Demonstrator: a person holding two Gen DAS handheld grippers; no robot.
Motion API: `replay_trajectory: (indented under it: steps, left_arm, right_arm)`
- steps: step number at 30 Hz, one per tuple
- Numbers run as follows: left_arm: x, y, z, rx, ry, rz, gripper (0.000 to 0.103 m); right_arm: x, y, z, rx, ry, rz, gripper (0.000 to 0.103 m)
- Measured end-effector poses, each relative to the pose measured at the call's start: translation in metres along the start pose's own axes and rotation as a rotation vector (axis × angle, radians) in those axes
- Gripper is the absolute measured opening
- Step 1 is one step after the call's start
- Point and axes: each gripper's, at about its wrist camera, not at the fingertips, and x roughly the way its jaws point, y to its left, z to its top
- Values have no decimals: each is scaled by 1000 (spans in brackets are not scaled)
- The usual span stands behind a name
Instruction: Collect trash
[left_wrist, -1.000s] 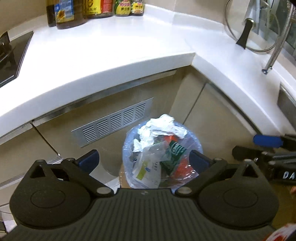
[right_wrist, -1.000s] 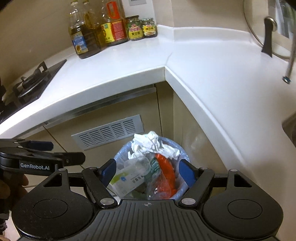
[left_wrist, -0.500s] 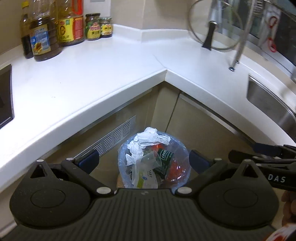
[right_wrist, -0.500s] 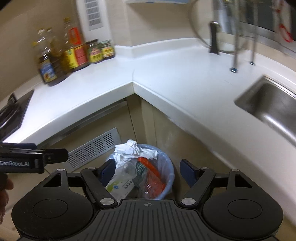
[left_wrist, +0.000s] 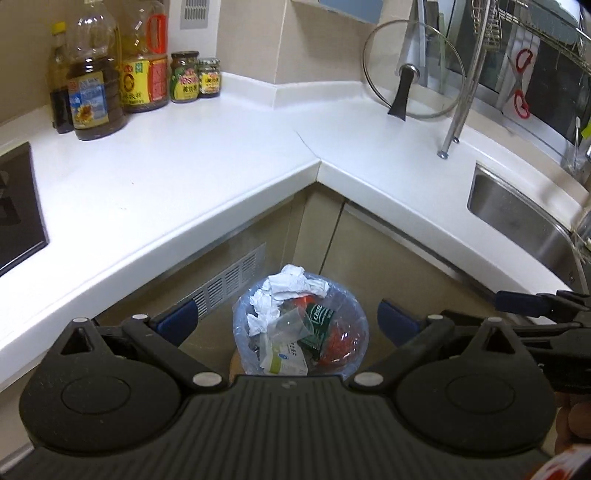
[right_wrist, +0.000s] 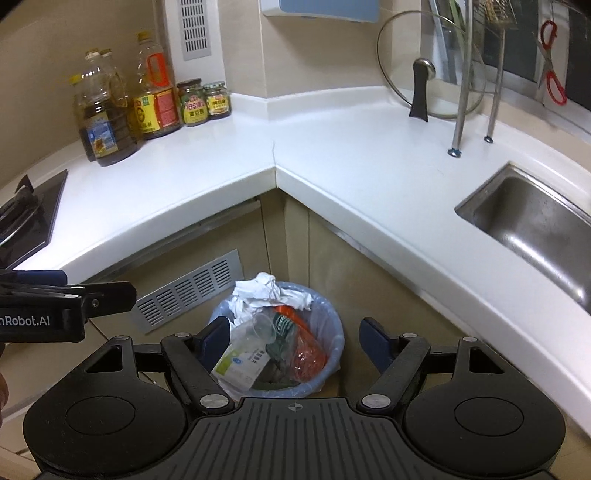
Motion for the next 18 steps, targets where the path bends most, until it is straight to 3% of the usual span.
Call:
replay_trajectory:
  steps: [18]
  left_arm:
    - [-11, -13, -7, 5, 2, 81, 102]
  right_arm:
    - [-8, -14, -2, 1, -25, 68, 77]
